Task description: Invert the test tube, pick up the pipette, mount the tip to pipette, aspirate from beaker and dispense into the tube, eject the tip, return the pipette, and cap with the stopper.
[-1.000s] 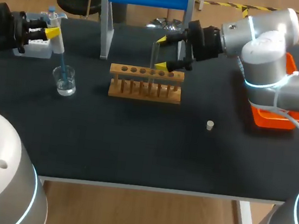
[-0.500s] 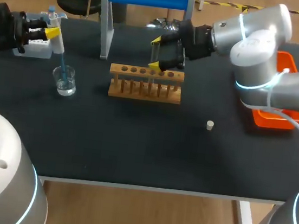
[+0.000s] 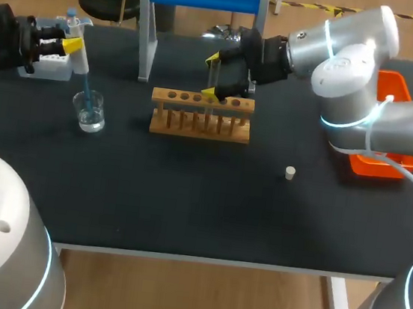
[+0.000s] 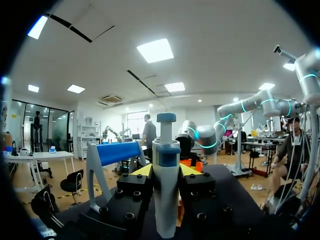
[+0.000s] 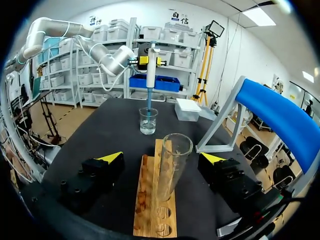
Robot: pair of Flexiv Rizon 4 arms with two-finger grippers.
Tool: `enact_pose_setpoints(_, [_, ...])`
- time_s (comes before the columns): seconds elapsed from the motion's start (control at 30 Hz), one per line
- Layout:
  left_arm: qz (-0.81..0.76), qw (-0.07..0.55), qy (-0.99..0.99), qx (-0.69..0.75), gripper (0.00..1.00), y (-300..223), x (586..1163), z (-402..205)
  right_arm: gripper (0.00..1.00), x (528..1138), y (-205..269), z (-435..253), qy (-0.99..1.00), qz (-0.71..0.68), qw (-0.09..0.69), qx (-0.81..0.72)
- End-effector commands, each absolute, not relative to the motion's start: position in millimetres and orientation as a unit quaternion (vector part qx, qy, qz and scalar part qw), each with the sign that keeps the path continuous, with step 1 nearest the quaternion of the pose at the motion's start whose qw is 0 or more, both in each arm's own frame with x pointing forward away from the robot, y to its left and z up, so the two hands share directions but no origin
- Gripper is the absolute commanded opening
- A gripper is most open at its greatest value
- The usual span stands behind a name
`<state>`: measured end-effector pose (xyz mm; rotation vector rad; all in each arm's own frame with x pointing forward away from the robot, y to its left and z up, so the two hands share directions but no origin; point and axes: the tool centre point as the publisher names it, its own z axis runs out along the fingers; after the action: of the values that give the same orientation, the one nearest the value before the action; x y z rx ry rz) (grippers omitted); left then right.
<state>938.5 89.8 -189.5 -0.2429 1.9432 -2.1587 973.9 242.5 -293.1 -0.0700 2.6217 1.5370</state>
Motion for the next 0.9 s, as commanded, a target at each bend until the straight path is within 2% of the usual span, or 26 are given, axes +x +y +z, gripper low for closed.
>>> enact_pose_setpoints(0.03, [-0.736,0.112,0.663,-0.083,0.0,90.3,938.6,-188.8,1.0,974.2,242.8,-292.9,0.863,0.503,0.051,-0.023])
enact_pose_setpoints(0.9, [-0.736,0.112,0.663,-0.083,0.0,90.3,938.6,-188.8,1.0,977.1,243.3,-294.2,0.867,0.493,0.062,-0.023])
